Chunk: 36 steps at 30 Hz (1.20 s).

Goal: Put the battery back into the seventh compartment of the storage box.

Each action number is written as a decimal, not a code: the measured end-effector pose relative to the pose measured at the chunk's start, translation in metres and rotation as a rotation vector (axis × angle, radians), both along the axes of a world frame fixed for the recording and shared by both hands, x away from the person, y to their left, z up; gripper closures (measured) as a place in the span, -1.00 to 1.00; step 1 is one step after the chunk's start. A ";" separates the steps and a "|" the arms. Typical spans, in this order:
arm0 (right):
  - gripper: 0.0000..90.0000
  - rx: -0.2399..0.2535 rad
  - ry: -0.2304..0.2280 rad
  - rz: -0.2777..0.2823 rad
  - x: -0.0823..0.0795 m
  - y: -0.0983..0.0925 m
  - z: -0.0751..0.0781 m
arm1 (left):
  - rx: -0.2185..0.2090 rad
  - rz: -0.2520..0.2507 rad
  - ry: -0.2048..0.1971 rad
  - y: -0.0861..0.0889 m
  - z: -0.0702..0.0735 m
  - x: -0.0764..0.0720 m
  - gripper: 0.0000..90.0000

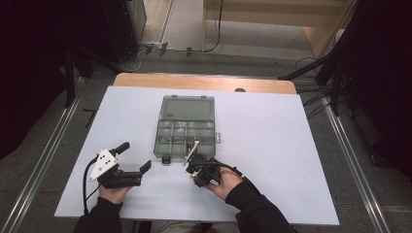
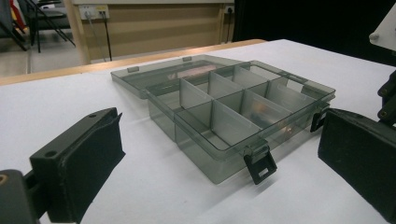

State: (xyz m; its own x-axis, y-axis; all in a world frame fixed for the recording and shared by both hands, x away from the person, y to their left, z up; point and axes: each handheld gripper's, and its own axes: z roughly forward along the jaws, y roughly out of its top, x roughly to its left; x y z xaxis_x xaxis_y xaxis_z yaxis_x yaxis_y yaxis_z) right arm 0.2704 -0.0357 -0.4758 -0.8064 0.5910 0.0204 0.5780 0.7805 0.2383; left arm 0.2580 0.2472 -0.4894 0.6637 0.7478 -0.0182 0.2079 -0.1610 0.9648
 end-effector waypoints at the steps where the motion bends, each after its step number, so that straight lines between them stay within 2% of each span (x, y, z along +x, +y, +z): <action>1: 0.72 -0.003 -0.001 -0.002 0.000 0.000 0.000 | 0.000 0.000 0.000 0.000 0.000 0.000 -1.00; 9: 0.74 0.003 0.003 -0.004 0.001 0.000 0.000 | -0.002 -0.002 -0.002 0.000 0.000 0.000 -1.00; 15: 0.74 0.021 0.014 -0.027 0.002 -0.003 0.003 | -0.002 -0.002 -0.001 0.000 0.000 0.000 -1.00; 18: 0.74 0.048 0.017 -0.064 0.004 -0.005 0.006 | -0.002 -0.001 -0.001 -0.001 0.000 -0.001 -1.00; 27: 0.74 0.172 -0.011 -0.172 0.012 -0.011 0.021 | -0.004 -0.005 -0.002 -0.001 0.000 -0.001 -1.00; 36: 0.74 0.257 -0.030 -0.227 0.018 -0.013 0.029 | -0.006 -0.003 -0.002 -0.001 0.001 -0.001 -1.00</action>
